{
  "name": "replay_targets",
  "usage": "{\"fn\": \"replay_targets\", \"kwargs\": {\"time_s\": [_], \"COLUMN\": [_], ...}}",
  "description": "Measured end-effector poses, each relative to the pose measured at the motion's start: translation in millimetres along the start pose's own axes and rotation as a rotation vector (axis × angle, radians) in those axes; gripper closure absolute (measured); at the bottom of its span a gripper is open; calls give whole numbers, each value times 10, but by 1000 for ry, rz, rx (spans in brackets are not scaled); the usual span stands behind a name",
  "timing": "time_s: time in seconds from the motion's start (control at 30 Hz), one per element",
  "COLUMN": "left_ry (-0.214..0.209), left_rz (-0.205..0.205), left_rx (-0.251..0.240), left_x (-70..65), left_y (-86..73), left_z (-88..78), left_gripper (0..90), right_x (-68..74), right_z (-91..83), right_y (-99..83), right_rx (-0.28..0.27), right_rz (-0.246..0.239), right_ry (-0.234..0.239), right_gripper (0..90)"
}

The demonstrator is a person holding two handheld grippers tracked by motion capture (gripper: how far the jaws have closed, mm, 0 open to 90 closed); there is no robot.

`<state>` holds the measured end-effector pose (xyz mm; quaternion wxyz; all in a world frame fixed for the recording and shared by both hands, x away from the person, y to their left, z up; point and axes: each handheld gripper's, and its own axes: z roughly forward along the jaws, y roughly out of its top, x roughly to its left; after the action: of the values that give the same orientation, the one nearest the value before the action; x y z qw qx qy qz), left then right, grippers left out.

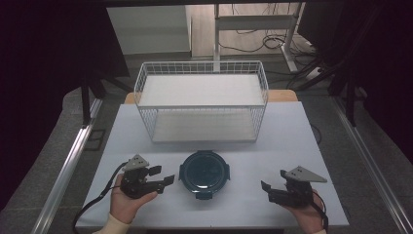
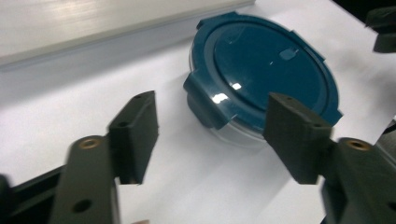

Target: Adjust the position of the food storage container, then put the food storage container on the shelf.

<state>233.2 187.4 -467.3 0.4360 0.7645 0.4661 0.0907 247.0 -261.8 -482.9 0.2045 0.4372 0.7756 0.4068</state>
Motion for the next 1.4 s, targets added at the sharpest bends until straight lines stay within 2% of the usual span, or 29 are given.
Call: {"fn": "replay_targets", "kwargs": {"time_s": [0.2,0.3,0.43,0.57,0.7,0.73,0.87,0.97,1.2,1.4], "left_ry": [-33,-8,0,-1,-41,-58,-125,-132,-177,-224], "left_rz": [-12,-32,-42,-49,-64,-75,-131,-147,-190,-264], "left_rx": [27,19,17,28,37,37,25,33,39,43], "left_x": [3,17,35,42,48,50,47,66,146,265], "left_y": [0,8,15,10,17,22,51,61,130,207], "left_z": [39,19,8,40,75,83,142,183,246,361], "left_gripper": [279,223,203,189,189,190,195,193,191,190], "right_x": [25,46,76,175,289,339,411,522,645,719], "right_z": [4,5,10,75,156,197,265,347,534,750], "right_y": [7,20,51,131,222,267,343,430,539,687], "right_rx": [-7,-8,-13,-20,-6,5,14,26,63,83], "right_rz": [-9,-11,-6,18,33,46,64,73,120,178], "right_ry": [16,13,36,91,147,176,204,240,274,291], "right_gripper": [185,179,176,176,176,169,156,132,105,96]}}
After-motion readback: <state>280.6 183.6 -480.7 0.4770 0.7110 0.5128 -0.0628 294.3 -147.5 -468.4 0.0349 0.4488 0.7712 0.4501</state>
